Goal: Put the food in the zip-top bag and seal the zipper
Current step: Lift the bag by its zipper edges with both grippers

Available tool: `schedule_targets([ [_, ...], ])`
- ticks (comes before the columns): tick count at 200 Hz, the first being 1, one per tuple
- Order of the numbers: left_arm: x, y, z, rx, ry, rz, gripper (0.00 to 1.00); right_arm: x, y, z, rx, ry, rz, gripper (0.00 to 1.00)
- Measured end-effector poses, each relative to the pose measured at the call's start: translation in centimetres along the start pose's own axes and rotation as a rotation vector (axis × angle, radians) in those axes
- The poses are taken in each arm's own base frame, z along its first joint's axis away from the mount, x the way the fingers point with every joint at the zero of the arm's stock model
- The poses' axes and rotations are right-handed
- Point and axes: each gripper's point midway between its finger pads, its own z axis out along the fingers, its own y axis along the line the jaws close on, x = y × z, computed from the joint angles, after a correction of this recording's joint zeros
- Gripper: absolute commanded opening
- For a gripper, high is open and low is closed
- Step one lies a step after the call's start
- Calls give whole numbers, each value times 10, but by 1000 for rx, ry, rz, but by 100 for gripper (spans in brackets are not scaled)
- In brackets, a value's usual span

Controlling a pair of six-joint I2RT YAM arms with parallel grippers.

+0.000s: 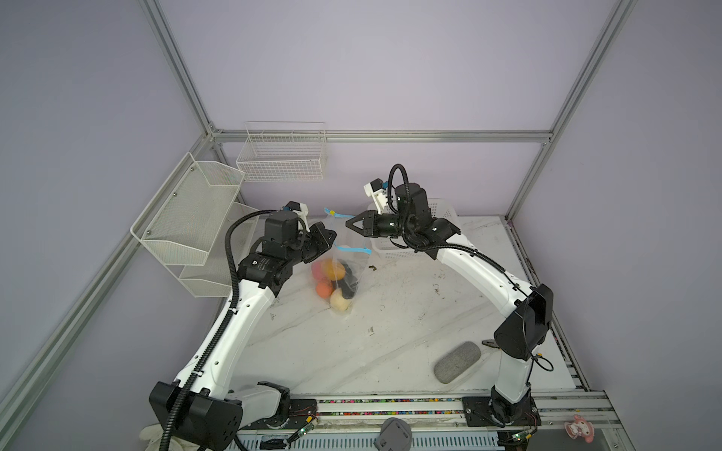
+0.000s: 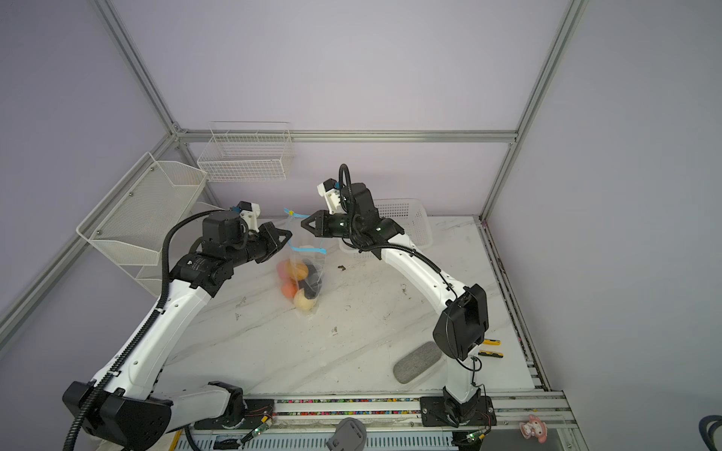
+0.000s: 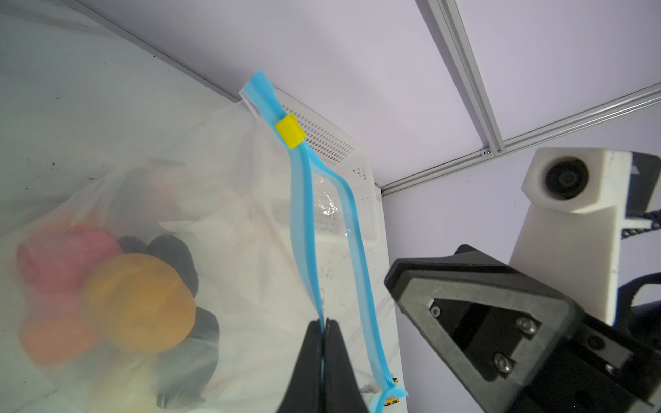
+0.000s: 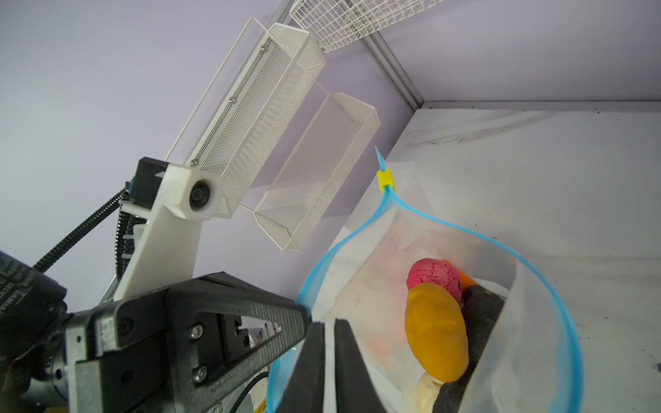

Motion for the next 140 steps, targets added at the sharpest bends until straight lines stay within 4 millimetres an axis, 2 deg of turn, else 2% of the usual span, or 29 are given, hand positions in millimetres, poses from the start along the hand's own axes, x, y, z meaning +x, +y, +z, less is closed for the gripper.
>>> schedule_targets([
  [36, -3, 2, 0, -9, -15, 2, 0, 1, -1, 4, -14, 3, -4, 16],
  [54, -4, 2, 1, -8, -21, 3, 0, 2, -5, 7, -10, 7, -8, 30],
  [90, -4, 3, 3, -3, -27, 6, 0, -5, -12, 0, 61, -35, -54, 44],
  [103, -3, 5, 6, -4, -30, 6, 0, -2, -13, -15, 97, -68, -76, 52],
  [119, -1, 8, 8, -6, -29, 5, 0, 9, -12, -43, 136, -121, -106, 64],
  [140, 1, 12, 11, -8, -26, 4, 0, 25, 6, -79, 124, -220, -211, 75],
])
